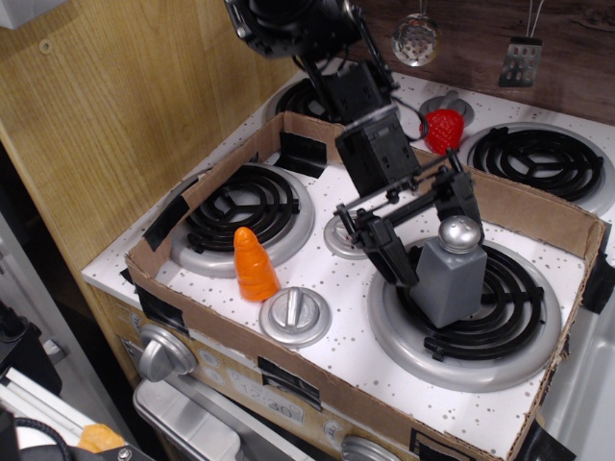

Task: Right pepper shaker

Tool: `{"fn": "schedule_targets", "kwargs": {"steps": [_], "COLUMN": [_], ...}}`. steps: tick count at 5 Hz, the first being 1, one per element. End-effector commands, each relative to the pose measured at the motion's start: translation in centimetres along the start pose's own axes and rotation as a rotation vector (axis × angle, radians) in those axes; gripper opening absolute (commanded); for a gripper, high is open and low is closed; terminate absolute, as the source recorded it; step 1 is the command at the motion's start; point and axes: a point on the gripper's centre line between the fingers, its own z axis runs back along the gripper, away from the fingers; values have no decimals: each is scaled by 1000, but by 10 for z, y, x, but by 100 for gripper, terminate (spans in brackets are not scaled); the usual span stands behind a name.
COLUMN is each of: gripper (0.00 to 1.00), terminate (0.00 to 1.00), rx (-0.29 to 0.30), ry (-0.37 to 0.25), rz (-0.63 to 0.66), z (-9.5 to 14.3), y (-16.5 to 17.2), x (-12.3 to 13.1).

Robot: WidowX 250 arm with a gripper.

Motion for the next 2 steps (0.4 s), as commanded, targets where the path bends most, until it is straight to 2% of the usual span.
{"fn": "schedule_targets", "kwargs": {"steps": [1,2], "gripper": [100,100], "terminate": [0,0], "rx": [-201,-215], "ry": [-338,-527], "rz": [-67,-130], "z": [36,51], "y": [-20,-31], "x": [0,0]}}
